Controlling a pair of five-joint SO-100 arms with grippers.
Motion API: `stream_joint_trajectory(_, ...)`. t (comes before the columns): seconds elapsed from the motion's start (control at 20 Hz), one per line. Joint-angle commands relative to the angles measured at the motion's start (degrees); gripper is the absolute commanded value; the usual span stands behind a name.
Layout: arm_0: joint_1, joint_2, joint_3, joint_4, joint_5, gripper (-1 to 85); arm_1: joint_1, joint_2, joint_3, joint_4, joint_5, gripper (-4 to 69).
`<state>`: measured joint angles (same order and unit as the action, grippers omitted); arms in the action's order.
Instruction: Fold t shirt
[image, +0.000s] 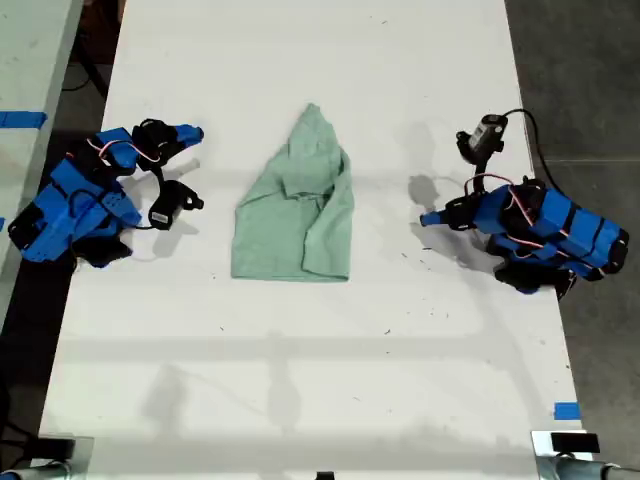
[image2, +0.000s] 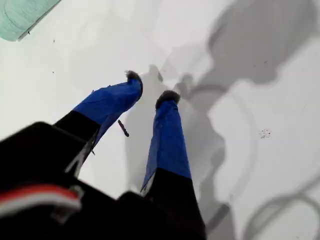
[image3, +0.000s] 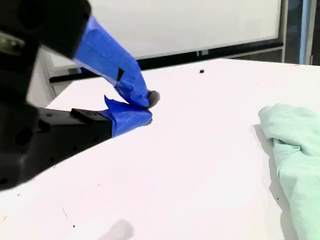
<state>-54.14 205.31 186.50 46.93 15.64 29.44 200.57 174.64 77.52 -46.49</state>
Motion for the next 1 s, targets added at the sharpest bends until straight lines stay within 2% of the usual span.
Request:
stream_joint_trajectory(0.0, 0.18, 0.62, 2.02, -0.79, -0.7, -0.3, 0.09, 0.44, 2.9, 0.09, -1.05, 8.7)
stream_joint_trajectory(0.3, 0.09, 0.62, 2.02, -0.79, -0.44, -0.3, 0.62, 0.44, 2.9, 0.18, -0.88, 8.1)
stream_joint_trajectory(0.4, 0.18, 0.62, 2.02, -0.88, -0.44, -0.1, 0.7, 0.44, 2.9, 0.18, 6.24, 7.6)
stream_joint_trajectory(0.5, 0.44, 0.62, 2.02, -1.05, -0.18, 0.1, 0.88, 0.44, 2.9, 0.0, 10.2, 7.4)
stream_joint_trajectory(0.6, 0.44, 0.62, 2.02, -1.05, -0.18, 0.1, 1.85, 0.44, 2.9, -0.18, 19.95, 8.9)
stream_joint_trajectory(0.7, 0.44, 0.62, 2.02, -1.05, -0.09, 0.1, 3.34, 0.53, 2.9, -0.09, 17.31, -0.3)
stream_joint_trajectory(0.75, 0.44, 0.62, 2.02, -1.14, -0.09, 0.1, 5.71, 0.53, 2.9, 0.0, 16.61, -0.5)
stream_joint_trajectory(0.95, 0.53, 0.62, 2.02, -1.05, -0.26, -0.3, -0.53, 0.53, 2.9, -0.26, 17.31, -0.2)
